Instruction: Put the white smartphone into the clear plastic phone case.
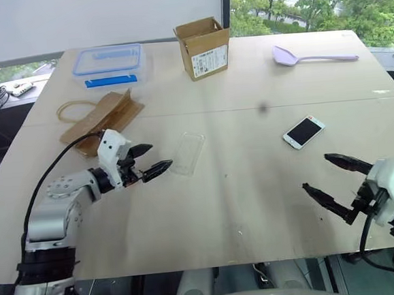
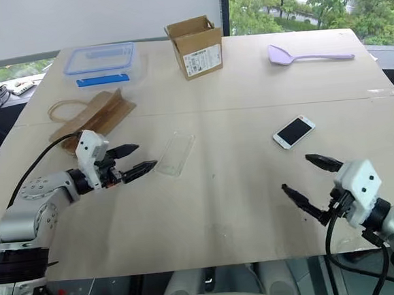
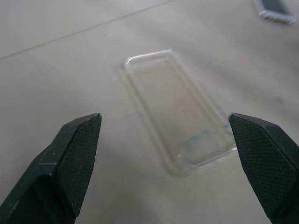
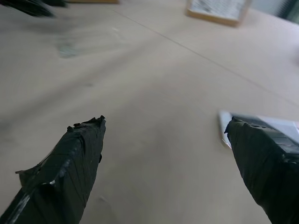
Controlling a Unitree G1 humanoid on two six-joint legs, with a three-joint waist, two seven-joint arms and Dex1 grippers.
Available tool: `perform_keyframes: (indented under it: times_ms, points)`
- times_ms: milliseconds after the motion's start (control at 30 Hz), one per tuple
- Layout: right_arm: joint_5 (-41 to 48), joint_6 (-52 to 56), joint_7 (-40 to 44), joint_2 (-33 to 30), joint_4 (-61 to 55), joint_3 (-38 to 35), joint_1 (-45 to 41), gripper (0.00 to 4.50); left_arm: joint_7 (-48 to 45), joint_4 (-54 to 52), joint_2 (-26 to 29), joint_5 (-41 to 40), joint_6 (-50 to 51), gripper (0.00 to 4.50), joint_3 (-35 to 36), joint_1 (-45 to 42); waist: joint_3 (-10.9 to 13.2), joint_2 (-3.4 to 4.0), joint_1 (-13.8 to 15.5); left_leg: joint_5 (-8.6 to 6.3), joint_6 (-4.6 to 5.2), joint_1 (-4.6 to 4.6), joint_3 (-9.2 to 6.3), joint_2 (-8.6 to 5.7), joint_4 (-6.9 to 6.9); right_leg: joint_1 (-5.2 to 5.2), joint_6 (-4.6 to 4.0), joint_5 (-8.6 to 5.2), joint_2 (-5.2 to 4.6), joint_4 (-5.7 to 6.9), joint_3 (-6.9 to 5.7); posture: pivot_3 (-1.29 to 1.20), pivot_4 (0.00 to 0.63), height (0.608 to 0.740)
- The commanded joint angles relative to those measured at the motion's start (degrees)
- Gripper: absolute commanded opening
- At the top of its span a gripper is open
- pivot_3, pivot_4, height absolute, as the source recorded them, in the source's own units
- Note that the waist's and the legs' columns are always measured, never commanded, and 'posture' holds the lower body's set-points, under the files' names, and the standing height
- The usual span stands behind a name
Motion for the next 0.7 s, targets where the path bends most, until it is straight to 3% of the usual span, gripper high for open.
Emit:
perform_keyframes:
  times_ms: [33,167,267,433,700]
  points:
    - [0.6,1.4,-1.4,-1.3,-3.8,2.8,-2.7,4.5,8.8,4.5,0.6,8.4,3.2,4.47,-3.5,-3.2,0.0,0.0,0.0,0.0,0.0,0.01,-0.02,-0.01,0.03,0.02,0.06,-0.03,0.02,0.02,-0.02,0.0,0.15,0.74]
    - [0.2,2.4,-2.6,-1.6,-5.1,4.9,-3.5,4.5,11.6,6.7,-0.2,12.1,2.9,4.47,-5.6,-4.2,0.0,-0.01,0.1,0.0,0.0,0.15,-0.07,-0.01,0.07,0.18,0.2,-0.12,0.03,0.05,-0.07,0.0,0.15,0.74]
    - [0.6,3.2,-3.0,-1.8,-5.9,5.7,-3.7,4.5,6.2,1.1,3.1,12.1,2.5,4.47,-8.8,-1.0,-0.1,0.02,0.1,0.0,-0.01,0.36,-0.12,0.02,0.07,0.38,0.19,-0.14,-0.1,0.05,-0.11,0.0,0.15,0.74]
    - [0.7,4.4,-3.8,-1.9,-5.1,7.5,-6.5,4.5,-3.8,-8.4,3.8,2.5,6.7,4.47,-8.7,2.8,-0.1,0.11,-0.5,-0.02,-0.01,0.36,-0.02,0.06,0.06,0.36,-0.05,0.0,-0.35,0.02,0.01,0.0,0.15,0.74]
    - [1.0,5.5,-4.7,-1.7,-5.0,8.8,-7.9,4.5,-6.5,-12.9,0.5,-4.0,8.7,4.47,-7.1,0.7,0.0,0.06,0.9,-0.01,0.0,0.24,-0.12,0.01,0.06,0.35,-0.05,0.0,-0.33,-0.07,-0.14,0.0,0.15,0.74]
